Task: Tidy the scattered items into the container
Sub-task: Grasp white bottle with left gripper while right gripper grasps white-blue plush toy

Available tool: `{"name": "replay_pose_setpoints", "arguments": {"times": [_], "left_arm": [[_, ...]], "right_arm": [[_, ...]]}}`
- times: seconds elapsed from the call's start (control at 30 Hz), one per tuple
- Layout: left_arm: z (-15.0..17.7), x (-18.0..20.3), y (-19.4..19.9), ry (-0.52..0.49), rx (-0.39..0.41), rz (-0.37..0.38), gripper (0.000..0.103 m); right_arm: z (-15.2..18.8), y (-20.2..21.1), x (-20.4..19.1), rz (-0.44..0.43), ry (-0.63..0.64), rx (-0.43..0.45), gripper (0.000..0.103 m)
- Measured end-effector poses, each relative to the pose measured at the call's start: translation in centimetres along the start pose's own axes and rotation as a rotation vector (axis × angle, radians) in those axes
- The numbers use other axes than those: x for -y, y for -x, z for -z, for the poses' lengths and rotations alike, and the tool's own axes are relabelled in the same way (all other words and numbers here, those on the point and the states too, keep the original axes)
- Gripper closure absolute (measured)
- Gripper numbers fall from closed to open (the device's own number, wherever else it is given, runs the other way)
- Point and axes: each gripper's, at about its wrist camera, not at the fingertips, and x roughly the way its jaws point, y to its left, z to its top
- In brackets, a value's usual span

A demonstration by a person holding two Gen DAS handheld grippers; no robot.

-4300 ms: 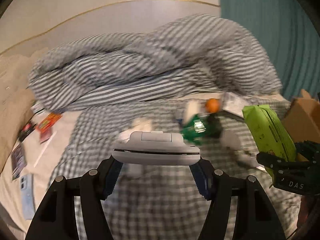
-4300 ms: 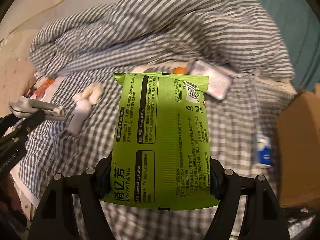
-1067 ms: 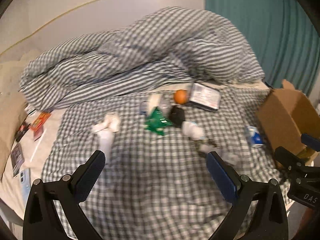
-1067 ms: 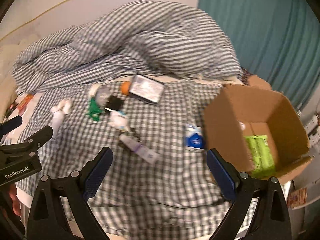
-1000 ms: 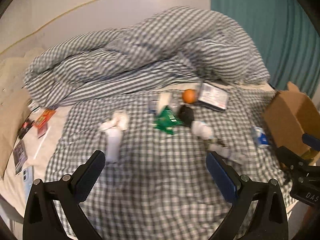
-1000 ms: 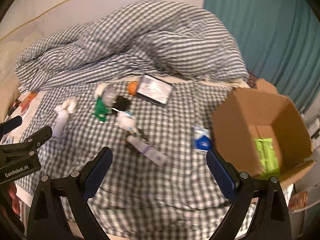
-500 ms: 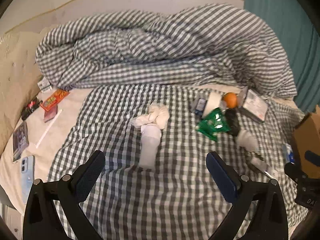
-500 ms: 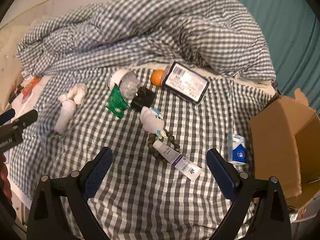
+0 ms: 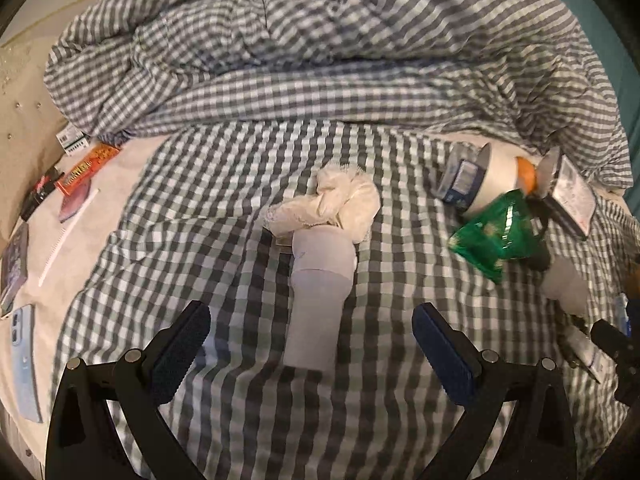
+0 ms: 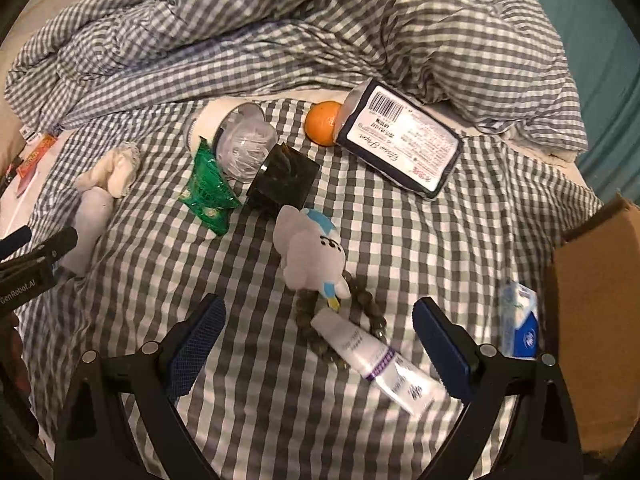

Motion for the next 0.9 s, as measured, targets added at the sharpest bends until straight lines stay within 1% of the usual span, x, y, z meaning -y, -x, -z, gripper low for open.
{"name": "replay_pose_setpoints", "arguments": {"times": [0.13, 0.43, 0.7, 0.8, 0.83, 0.87, 0.9], "left_arm": [[-0.1, 0.1, -2.3, -0.003, -0.032, -0.012, 0.000], [0.4, 0.5, -5.3, -0.002, -0.067, -0.024, 0.000], [0.3, 0.7, -5.6, -0.013, -0.065, -0.002, 0.000], [0.3, 0.6, -5.4, -0.004, -0.050, 0.003, 0.000], [0.2, 0.6, -5.4, -0.007, -0.049, 0.003, 0.001], [0.2, 0.8, -5.3, -0.017, -0.048, 0.004, 0.004], [0.2, 0.9, -4.9, -0.021, -0.031, -0.010, 0.019]], "right_arm": [[-0.7, -2.1, 0.2, 0.015, -0.006, -0.031, 0.008], [-1.2, -5.2, 0.3, 0.015, -0.007, -0.077, 0.008], [-2.0, -7.1, -0.4, 0.019, 0.014, -0.081, 0.008], [-2.2, -7.8, -0.7, 0.038, 0.024, -0.084, 0.009], [-2.2, -7.8, -0.9, 0.040, 0.034, -0.078, 0.009], [-2.2, -7.8, -1.0, 0.041, 0.042, -0.079, 0.013], [-2.2, -7.8, -1.1, 0.046, 0.048, -0.081, 0.018]]}}
